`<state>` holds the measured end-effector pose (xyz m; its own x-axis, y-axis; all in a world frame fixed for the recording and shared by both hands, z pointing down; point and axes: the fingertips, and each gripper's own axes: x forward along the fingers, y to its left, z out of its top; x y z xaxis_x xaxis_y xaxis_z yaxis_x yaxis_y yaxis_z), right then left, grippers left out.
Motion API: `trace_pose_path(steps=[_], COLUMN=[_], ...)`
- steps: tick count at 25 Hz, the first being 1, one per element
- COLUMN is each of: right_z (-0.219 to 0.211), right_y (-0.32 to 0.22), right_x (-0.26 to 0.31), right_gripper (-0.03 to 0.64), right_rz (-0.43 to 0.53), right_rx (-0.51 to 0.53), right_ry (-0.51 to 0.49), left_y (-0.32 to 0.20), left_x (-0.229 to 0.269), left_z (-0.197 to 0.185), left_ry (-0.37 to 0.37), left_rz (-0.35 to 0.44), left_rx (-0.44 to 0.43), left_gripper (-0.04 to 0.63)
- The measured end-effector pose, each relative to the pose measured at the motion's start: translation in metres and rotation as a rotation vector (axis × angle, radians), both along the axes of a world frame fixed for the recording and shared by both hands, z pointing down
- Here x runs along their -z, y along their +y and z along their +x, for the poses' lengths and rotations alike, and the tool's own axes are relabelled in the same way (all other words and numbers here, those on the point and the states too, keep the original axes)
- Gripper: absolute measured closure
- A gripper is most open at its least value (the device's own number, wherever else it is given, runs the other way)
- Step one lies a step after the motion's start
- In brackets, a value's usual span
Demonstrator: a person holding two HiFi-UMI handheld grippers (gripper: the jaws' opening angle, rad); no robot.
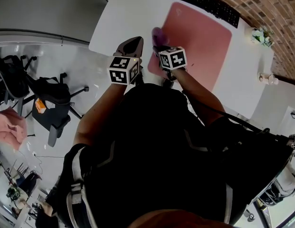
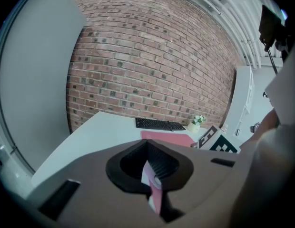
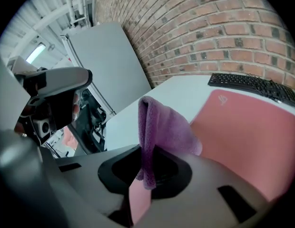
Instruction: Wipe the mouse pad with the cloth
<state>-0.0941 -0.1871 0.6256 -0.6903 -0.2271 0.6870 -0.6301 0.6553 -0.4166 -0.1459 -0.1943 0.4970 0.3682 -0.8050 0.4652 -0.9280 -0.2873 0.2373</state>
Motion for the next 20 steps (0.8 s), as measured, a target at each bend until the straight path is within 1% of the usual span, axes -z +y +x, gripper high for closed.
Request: trace_pose_path(steps=[5, 11, 14, 17, 20], right_z=[0.019, 0.071, 0.111, 0.164, 0.224], right_y=[-0.009, -0.032, -0.043, -0.055, -0.066], right_x=[0.024, 0.064, 0.084, 0.097, 0.100], right_gripper=[0.558, 0.558, 0.558, 0.558, 0.558], right_rz=[0.034, 0.111, 0.160, 0.203, 0.235], right_rx=[-0.063, -0.182, -0.258, -0.373, -0.483], right_ry=[-0.045, -0.096, -0.110, -0.114, -0.078], left_y=[-0.010, -0.023, -0.028, -0.034, -0.038], left_x=[0.004, 0.012, 0.013, 0.016, 0.017], left_z=[0.010, 0.047, 0.071, 0.099, 0.127], left_ry=[0.014, 0.027, 0.026, 0.022, 0.019], left_rz=[0.011, 0.031, 0.037, 0.050, 0.058], left_rx=[-0.021, -0.109, -0.164, -0.228, -0.288], left_gripper=[0.592, 0.592, 0.592, 0.592, 0.592])
